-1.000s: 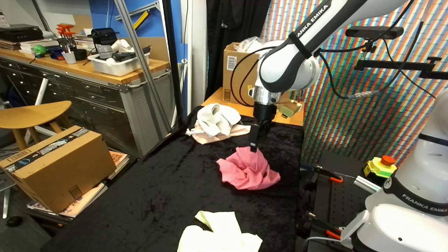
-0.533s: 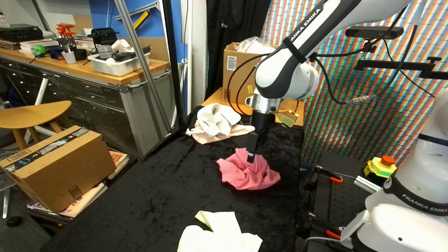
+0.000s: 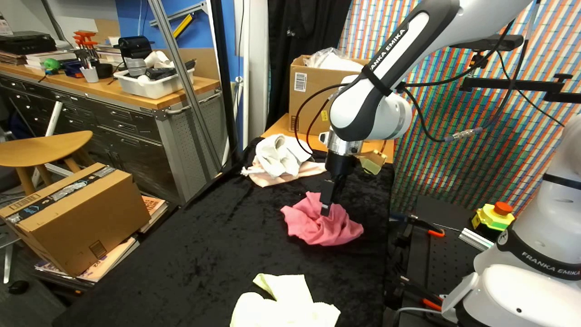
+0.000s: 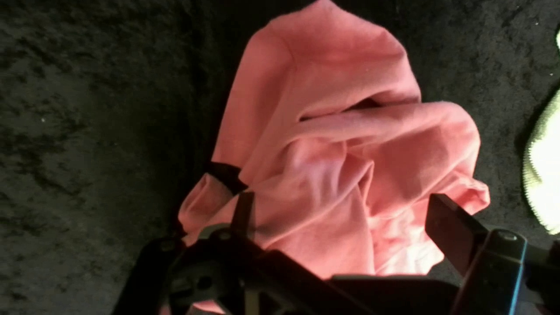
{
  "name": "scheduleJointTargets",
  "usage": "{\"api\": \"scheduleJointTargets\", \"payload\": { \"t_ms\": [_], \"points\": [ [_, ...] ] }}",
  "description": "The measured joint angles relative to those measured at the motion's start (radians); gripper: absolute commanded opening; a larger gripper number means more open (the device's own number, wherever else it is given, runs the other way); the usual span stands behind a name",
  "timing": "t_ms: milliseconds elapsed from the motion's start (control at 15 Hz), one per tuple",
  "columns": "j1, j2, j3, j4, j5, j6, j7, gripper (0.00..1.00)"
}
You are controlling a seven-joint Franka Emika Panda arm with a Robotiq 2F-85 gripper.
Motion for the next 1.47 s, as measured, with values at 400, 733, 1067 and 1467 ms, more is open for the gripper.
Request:
{"api": "scheduleJointTargets", "payload": {
  "t_ms": [400,733,1067,1467],
  "points": [
    [-0.001,0.004,0.011,-0.010,-0.004,0.019,-0.008,1.00],
    [-0.001,0.004,0.036,-0.009,0.018,0.019,-0.028,0.65],
    [-0.002,0.004,0.039,-0.007,0.028,0.019,-0.037,0.26],
    [-0.018,-0.011,0.038,0.004,0.040,0.014,-0.051,0.05]
  ]
}}
